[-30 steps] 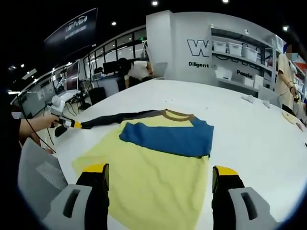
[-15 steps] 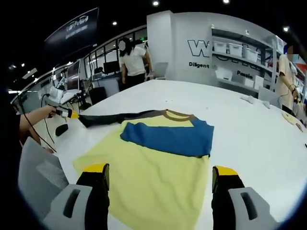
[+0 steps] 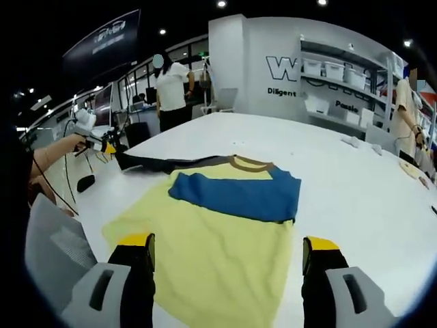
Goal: Fold the garment on the visible template until the final outline fits inside the template.
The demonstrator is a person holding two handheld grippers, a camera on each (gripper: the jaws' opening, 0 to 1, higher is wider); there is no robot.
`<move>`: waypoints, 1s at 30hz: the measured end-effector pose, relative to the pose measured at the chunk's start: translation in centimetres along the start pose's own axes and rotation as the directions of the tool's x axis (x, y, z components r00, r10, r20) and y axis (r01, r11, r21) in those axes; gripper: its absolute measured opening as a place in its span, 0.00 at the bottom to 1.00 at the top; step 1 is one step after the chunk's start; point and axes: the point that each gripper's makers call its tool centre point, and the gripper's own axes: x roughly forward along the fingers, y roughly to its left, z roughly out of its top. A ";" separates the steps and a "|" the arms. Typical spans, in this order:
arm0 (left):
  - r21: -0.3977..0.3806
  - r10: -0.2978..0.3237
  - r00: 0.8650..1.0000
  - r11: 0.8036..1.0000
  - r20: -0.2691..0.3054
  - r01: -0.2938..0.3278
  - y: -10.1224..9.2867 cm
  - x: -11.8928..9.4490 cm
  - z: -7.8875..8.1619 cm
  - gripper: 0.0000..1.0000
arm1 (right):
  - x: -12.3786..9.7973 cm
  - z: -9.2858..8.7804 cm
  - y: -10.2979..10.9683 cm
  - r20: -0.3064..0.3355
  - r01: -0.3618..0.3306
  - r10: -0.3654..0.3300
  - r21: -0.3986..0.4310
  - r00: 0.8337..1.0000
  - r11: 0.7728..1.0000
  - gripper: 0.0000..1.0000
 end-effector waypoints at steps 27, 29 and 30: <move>0.000 0.024 0.984 1.000 -0.175 -0.024 2.7 7.3 -1.1 0.00 | 0.4 -0.7 -0.6 -0.051 0.020 -0.021 -0.022 0.998 1.000 0.87; 0.008 0.029 0.984 1.000 -0.176 -0.028 2.7 7.5 -1.1 0.00 | 0.4 -0.6 -0.6 -0.049 0.020 -0.021 -0.023 0.999 1.000 0.87; 0.007 0.030 0.984 1.000 -0.176 -0.029 2.7 7.5 -1.1 0.00 | 0.4 -0.5 -0.6 -0.048 0.021 -0.022 -0.021 0.999 1.000 0.87</move>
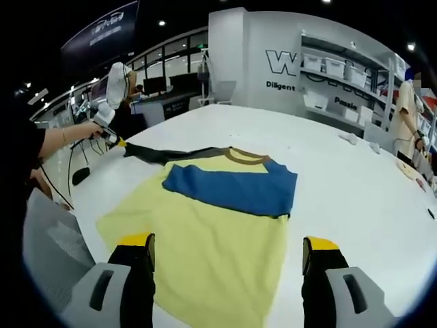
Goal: Fold the garment on the visible template until the final outline fits inside the template.
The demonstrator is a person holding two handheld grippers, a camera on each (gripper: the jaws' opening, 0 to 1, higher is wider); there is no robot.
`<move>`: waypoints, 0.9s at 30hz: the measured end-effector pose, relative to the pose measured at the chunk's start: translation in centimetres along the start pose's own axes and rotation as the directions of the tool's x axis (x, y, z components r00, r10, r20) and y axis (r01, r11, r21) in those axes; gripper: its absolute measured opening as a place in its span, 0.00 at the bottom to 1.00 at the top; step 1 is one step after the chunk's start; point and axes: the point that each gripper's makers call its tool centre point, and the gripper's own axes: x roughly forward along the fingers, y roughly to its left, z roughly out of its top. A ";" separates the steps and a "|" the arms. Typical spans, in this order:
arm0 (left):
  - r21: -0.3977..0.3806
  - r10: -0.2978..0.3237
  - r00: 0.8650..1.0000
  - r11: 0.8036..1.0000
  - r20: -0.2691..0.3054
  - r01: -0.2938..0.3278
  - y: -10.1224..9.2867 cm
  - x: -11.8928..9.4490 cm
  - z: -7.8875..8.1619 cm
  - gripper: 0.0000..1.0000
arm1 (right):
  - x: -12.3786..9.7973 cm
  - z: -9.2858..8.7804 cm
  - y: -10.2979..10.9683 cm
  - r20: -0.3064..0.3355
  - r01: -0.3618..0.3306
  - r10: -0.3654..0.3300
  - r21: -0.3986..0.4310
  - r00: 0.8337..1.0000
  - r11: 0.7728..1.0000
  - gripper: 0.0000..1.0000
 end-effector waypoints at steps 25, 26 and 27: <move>-0.122 -0.007 0.999 0.992 0.049 0.013 -2.1 -0.9 -1.8 0.35 | 0.4 -0.3 1.0 -0.021 -0.027 0.028 0.015 0.999 1.000 0.89; -0.131 -0.011 0.999 0.991 0.049 0.017 -2.4 -0.8 -1.9 0.35 | 0.5 -0.3 1.0 -0.022 -0.027 0.027 0.015 0.999 1.000 0.89; -0.134 -0.013 0.999 0.991 0.047 0.019 -2.5 -0.6 -2.0 0.34 | 0.4 -0.3 0.9 -0.022 -0.026 0.027 0.016 0.999 1.000 0.88</move>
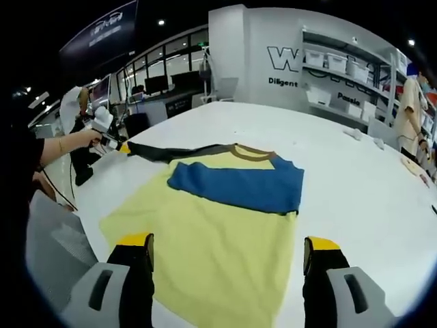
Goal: Fold the garment on the visible template until the final outline fits inside the template.
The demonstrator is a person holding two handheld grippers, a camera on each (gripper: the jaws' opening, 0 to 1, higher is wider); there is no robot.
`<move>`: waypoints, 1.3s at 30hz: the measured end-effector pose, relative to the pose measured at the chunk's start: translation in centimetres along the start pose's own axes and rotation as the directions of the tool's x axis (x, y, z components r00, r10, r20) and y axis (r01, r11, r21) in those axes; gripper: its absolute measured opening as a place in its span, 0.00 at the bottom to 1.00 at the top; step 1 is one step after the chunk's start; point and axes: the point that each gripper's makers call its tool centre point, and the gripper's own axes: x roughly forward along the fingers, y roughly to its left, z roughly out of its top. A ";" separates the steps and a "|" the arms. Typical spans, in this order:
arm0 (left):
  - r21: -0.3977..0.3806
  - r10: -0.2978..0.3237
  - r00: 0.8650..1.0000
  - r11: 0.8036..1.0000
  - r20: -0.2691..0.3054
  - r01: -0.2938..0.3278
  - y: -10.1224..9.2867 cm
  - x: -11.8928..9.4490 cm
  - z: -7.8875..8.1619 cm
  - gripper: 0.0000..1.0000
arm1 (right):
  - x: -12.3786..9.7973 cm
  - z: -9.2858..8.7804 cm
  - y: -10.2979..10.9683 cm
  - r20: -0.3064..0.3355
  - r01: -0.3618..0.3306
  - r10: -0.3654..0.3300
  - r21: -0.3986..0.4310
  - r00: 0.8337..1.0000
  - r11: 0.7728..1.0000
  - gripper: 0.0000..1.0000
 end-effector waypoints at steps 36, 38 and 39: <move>-0.087 0.003 0.999 0.996 0.048 0.002 -1.0 -0.1 -0.2 0.00 | -0.5 -1.0 -0.5 -0.023 0.018 -0.018 0.001 1.000 1.000 0.84; -0.078 -0.005 0.998 0.997 0.061 0.009 -1.0 -0.7 0.2 0.00 | -0.5 -0.9 -0.5 -0.024 0.018 -0.018 -0.002 1.000 1.000 0.84; -0.077 -0.010 0.998 0.997 0.066 0.016 -1.1 -1.0 0.3 0.00 | -0.5 -0.9 -0.5 -0.026 0.018 -0.018 -0.006 0.999 1.000 0.84</move>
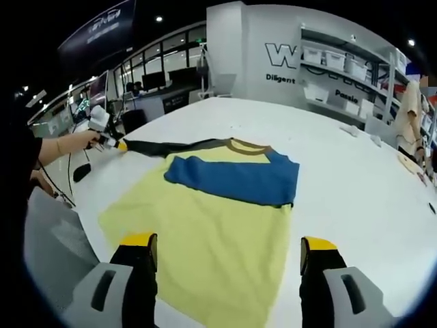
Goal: Fold the garment on the visible template until the final outline fits inside the template.
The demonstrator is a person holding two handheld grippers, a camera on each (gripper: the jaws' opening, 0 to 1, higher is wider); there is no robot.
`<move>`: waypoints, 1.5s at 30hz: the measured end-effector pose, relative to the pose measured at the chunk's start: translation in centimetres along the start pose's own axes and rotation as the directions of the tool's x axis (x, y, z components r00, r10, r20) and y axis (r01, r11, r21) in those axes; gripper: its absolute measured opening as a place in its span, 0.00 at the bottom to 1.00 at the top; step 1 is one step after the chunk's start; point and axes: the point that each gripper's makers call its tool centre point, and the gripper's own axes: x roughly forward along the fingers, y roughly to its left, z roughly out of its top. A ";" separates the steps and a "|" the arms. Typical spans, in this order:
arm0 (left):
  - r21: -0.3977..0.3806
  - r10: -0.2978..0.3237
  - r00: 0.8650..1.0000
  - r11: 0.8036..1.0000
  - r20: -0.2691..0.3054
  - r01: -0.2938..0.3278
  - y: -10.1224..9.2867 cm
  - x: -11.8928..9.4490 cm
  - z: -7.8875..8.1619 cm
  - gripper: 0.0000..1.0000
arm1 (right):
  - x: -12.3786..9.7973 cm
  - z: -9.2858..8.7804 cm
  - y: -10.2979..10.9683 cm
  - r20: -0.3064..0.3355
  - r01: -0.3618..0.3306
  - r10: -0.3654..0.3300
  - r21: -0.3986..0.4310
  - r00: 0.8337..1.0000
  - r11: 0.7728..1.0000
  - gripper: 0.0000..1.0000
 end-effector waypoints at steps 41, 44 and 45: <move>0.046 0.029 0.997 0.999 -0.077 -0.025 3.4 -4.5 -5.0 0.00 | -0.7 -0.7 1.1 -0.026 -0.035 0.034 -0.015 0.999 0.999 0.86; 0.059 0.037 0.994 0.998 -0.103 -0.031 3.5 -4.0 -5.7 0.00 | -0.8 -0.7 1.1 -0.032 -0.039 0.039 -0.004 0.999 0.999 0.88; 0.065 0.042 0.993 0.997 -0.107 -0.036 3.6 -3.9 -5.7 0.00 | -0.9 -0.7 1.2 -0.030 -0.045 0.045 0.005 0.999 0.999 0.90</move>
